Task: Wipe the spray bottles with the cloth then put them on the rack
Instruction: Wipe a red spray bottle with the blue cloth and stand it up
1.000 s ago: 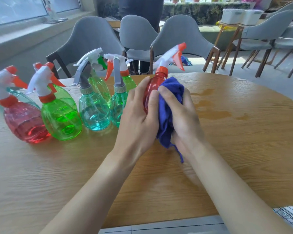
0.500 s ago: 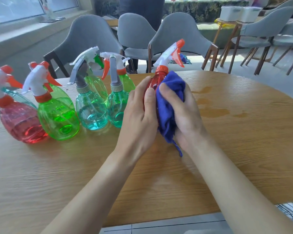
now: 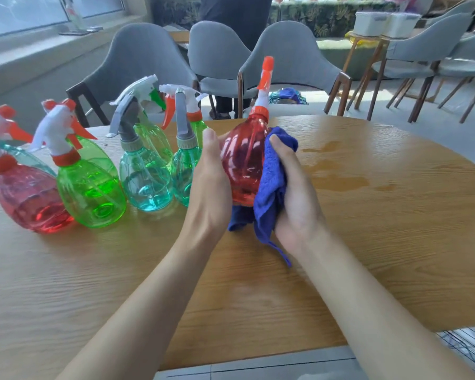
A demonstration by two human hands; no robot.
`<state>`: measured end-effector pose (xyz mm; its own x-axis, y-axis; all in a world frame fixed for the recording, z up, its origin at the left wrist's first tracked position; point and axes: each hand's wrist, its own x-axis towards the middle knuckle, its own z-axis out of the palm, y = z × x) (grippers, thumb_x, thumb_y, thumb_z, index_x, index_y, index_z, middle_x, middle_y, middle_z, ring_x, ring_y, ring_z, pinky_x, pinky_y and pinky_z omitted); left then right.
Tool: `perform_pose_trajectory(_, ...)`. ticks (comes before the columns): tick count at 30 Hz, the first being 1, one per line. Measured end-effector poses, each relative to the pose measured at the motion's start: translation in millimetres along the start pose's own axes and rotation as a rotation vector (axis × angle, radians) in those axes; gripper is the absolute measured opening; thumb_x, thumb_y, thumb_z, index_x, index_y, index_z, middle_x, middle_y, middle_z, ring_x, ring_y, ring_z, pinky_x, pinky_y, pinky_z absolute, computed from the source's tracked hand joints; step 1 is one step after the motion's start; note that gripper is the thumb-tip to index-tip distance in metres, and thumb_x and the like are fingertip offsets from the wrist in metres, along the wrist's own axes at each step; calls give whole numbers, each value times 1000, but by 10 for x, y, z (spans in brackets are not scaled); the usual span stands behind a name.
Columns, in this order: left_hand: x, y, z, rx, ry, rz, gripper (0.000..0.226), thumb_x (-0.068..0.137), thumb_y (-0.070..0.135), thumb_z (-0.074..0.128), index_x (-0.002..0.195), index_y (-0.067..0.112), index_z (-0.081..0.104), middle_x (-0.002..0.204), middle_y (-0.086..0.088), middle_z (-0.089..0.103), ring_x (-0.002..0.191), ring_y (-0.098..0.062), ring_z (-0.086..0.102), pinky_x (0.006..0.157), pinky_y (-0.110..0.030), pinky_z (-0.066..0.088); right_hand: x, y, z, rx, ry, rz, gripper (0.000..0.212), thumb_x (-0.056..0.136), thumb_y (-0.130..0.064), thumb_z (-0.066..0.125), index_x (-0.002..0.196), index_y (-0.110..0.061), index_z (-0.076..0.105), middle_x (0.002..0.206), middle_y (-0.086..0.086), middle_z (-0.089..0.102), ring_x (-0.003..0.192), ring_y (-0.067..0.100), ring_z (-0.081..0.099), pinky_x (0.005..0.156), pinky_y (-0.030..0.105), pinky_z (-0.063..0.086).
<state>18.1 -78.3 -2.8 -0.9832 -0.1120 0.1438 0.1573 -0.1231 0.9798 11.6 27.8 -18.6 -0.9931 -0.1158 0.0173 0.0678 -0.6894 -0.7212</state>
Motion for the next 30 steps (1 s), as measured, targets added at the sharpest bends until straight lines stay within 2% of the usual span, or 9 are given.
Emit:
perform_pose_trajectory(3, -19, -44, -42, 253, -6, 88, 77, 103, 79, 14, 133, 38, 71, 123, 14, 77, 119, -5, 70, 113, -43, 50, 3, -13, 18, -15, 107, 17, 55, 105, -40, 61, 145, -2, 58, 137, 24, 68, 122, 38, 70, 90, 46, 64)
perform_pose_trajectory(6, -81, -64, -42, 585, 14, 227, 73, 101, 80, 11, 127, 45, 69, 114, 20, 74, 112, -6, 66, 106, -40, 51, 6, -45, -15, 20, 135, 19, 42, 105, -41, 58, 127, -7, 69, 108, 14, 78, 91, 26, 77, 70, 34, 64)
perform_pose_trajectory(10, -51, -137, -53, 819, 14, 383, 73, 107, 69, 8, 150, 38, 59, 139, 13, 67, 128, -12, 58, 107, -19, 34, 74, -55, -61, -34, 192, -40, 57, 99, -41, 68, 139, -1, 61, 121, 20, 73, 104, 31, 73, 91, 44, 63)
perform_pose_trajectory(12, -44, -183, -50, 804, -5, 371, 65, 111, 63, 20, 158, 31, 49, 141, 8, 58, 123, -10, 56, 96, -19, 35, 108, -71, -75, -86, 213, -84, 55, 98, -38, 71, 138, -2, 61, 116, 17, 72, 102, 30, 73, 90, 44, 63)
perform_pose_trajectory(15, -110, -188, 8, 783, 3, 355, 47, 112, 54, 35, 150, 30, 48, 133, 5, 56, 102, -15, 62, 79, -26, 35, 141, -117, -116, -178, 246, -146, 27, 102, -32, 68, 120, -13, 65, 103, 13, 71, 90, 28, 72, 81, 44, 62)
perform_pose_trajectory(18, -171, -213, 73, 722, -25, 309, 41, 112, 51, 39, 145, 27, 50, 134, 4, 64, 115, -19, 64, 94, -38, 48, 153, -123, -163, -269, 286, -213, 24, 98, -36, 71, 111, -18, 65, 97, 9, 66, 89, 27, 68, 91, 51, 59)
perform_pose_trajectory(22, -215, -272, 125, 622, -90, 189, 56, 110, 57, 41, 154, 24, 39, 142, 4, 61, 126, -11, 60, 104, -32, 48, 133, -82, -195, -407, 236, -233, 23, 95, -38, 72, 111, -23, 68, 102, 5, 72, 96, 23, 73, 90, 43, 58)
perform_pose_trajectory(26, -111, -184, 92, 406, -31, 36, 52, 102, 71, 46, 134, 30, 50, 114, 15, 68, 102, 7, 66, 86, -26, 49, 84, -52, -148, -440, 130, -247, 12, 93, -35, 70, 103, -27, 70, 99, 11, 72, 96, 25, 72, 95, 48, 58)
perform_pose_trajectory(30, -10, -75, 12, 213, 42, -4, 63, 95, 77, 51, 116, 19, 64, 91, 15, 69, 77, 6, 66, 73, -26, 52, 37, -14, -87, -529, 66, -309, 24, 95, -33, 68, 113, -18, 68, 116, 23, 70, 106, 37, 71, 102, 56, 54)
